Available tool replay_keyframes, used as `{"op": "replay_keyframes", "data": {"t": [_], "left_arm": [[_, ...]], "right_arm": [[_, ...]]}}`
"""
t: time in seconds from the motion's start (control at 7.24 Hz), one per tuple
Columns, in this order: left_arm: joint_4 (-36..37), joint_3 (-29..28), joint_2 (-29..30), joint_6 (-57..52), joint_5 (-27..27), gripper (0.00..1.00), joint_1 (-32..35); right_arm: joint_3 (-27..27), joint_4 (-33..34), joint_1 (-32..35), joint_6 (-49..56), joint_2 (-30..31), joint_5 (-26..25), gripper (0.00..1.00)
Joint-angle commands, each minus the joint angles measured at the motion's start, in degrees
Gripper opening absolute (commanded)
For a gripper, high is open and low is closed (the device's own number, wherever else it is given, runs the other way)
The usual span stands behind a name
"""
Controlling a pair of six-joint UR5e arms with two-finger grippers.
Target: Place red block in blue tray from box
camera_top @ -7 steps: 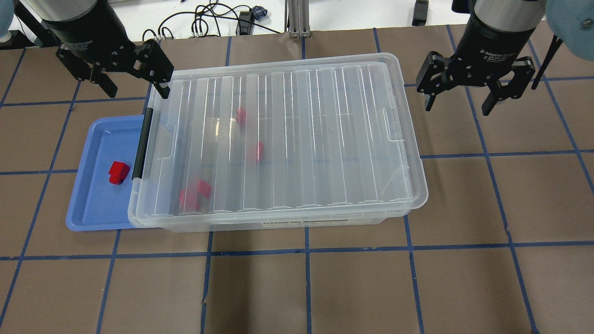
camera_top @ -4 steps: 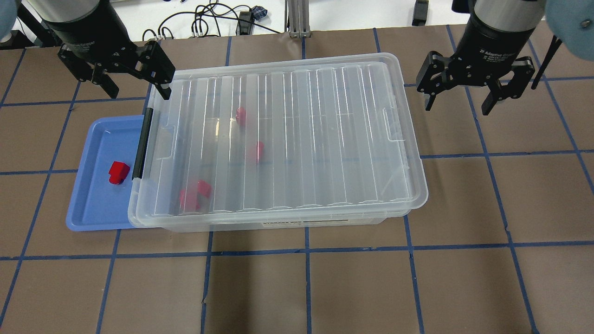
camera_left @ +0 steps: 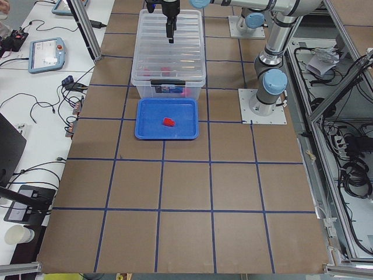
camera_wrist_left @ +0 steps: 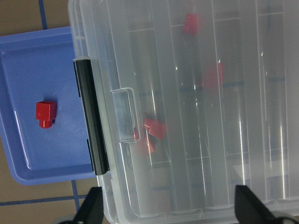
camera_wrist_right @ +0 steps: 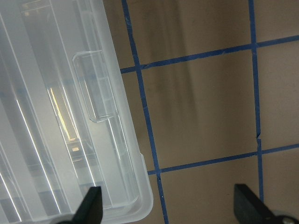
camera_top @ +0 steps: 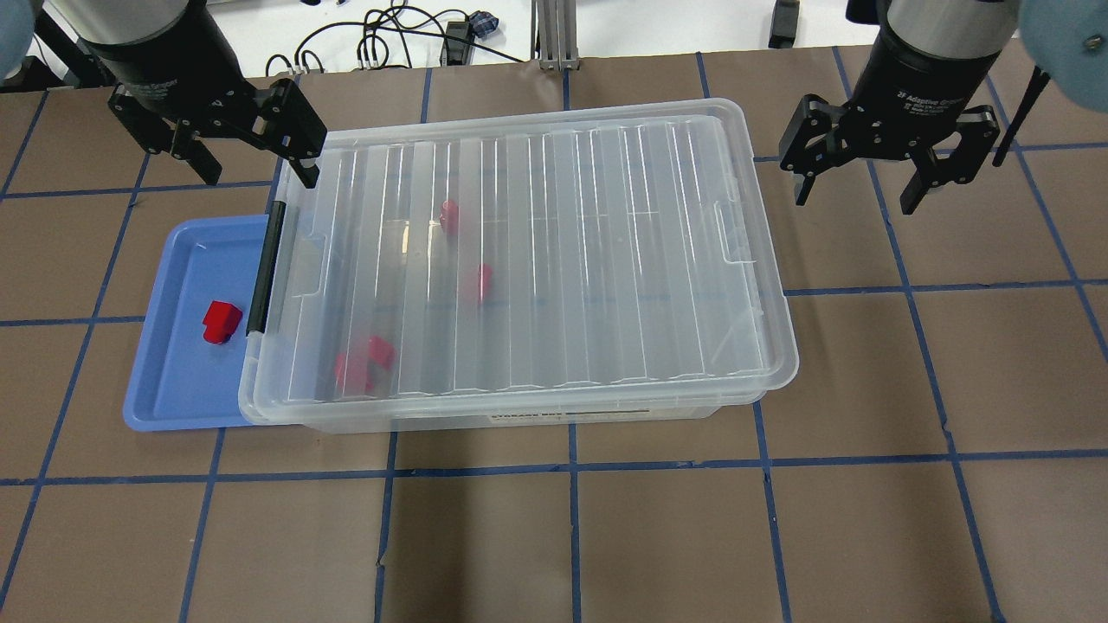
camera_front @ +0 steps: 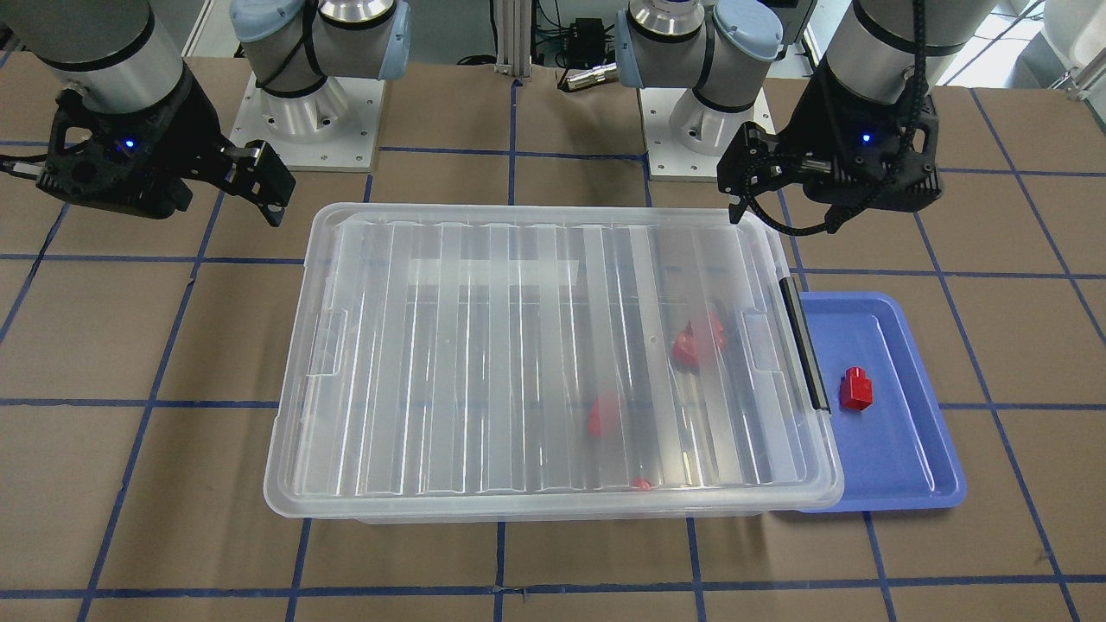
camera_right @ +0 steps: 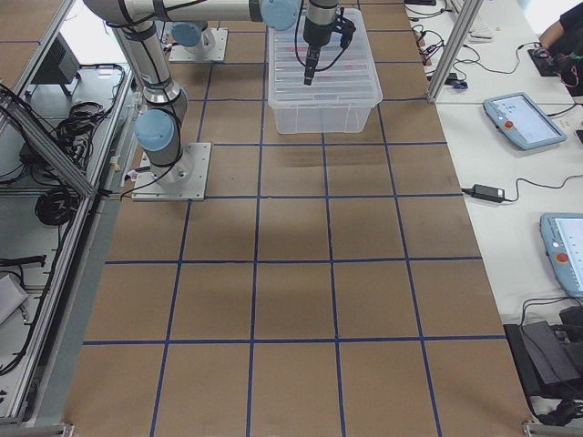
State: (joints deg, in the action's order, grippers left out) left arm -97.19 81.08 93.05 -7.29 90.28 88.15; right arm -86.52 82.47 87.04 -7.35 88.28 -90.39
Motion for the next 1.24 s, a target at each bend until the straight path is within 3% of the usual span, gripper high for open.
{"op": "replay_keyframes", "data": {"t": [0.0, 1.11], "left_arm": [[0.07, -0.05, 0.37, -0.01, -0.02, 1.00, 0.00], [0.07, -0.49, -0.15, -0.01, -0.10, 1.00, 0.00]], "right_arm": [[0.21, -0.20, -0.99, -0.03, 0.14, -0.05, 1.00], [0.39, 0.42, -0.64, 0.05, 0.49, 0.13, 1.00]]}}
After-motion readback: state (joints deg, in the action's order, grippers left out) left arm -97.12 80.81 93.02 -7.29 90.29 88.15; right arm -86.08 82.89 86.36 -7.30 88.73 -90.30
